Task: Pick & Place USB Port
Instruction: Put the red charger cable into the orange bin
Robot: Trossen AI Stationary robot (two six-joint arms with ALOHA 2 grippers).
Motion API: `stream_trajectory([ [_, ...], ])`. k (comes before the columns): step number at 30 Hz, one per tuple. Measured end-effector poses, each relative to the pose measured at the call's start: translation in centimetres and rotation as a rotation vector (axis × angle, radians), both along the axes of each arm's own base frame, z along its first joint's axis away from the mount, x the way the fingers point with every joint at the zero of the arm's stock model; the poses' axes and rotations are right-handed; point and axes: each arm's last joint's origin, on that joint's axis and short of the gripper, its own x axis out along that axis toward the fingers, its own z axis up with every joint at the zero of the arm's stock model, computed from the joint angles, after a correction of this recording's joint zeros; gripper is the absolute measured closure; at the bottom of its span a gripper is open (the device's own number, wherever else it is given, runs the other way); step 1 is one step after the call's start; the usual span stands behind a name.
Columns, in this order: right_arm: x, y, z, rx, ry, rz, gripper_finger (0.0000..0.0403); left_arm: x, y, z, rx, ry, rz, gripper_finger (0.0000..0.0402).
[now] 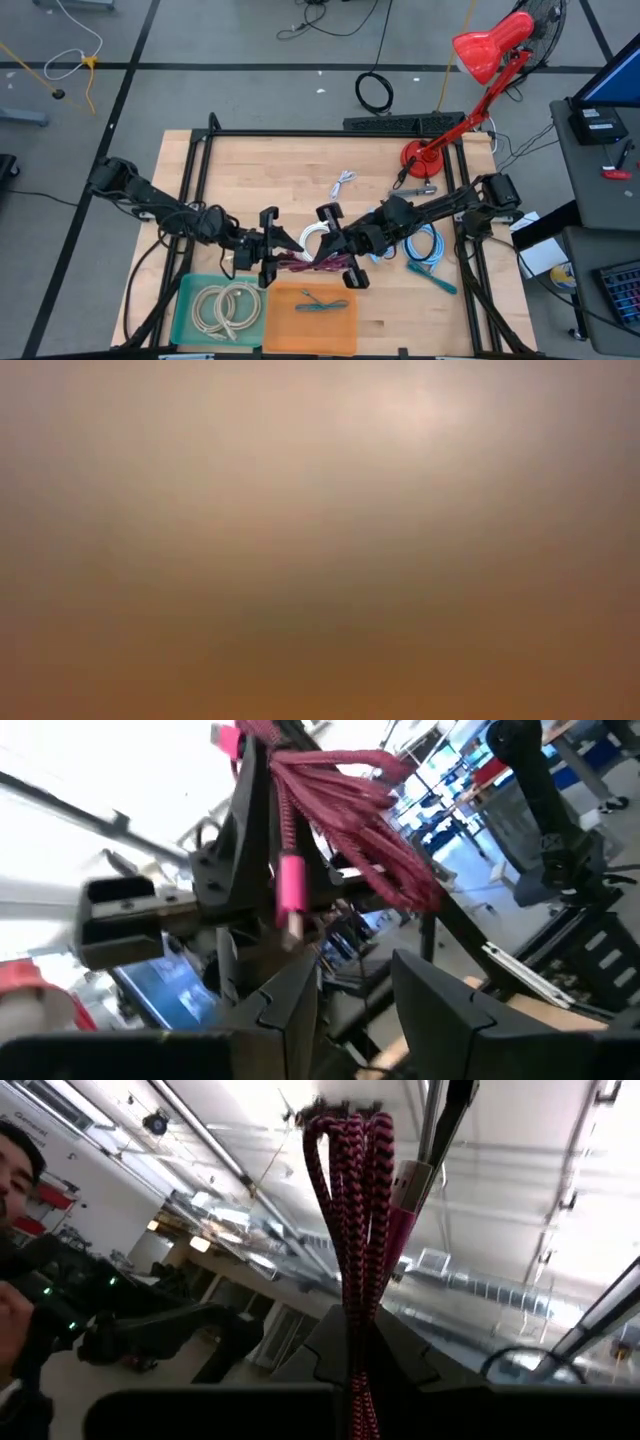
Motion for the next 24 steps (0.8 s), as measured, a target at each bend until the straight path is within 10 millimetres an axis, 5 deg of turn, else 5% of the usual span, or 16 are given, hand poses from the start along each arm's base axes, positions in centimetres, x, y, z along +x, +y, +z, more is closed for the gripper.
stream_trajectory([
  [5,1.6,-0.5,-2.2,-0.034,0.269,-0.095,0.0395,-0.4,-0.7,-0.1,-0.196,0.088,0.048,0.0265],
  [12,2.1,-0.7,-3.4,-0.024,0.417,-0.14,0.0395,-1.1,-0.8,-1.6,-0.17,0.294,0.307,0.0266],
  [20,0.8,0.5,-2.2,-0.016,0.515,-0.063,0.0395,-3.2,0.8,-1.2,-0.155,0.388,0.659,0.0266],
  [24,-0.7,0.5,-0.9,-0.026,0.597,-0.244,0.0395,-5.6,1.9,-0.6,-0.229,0.461,0.678,0.0266],
])
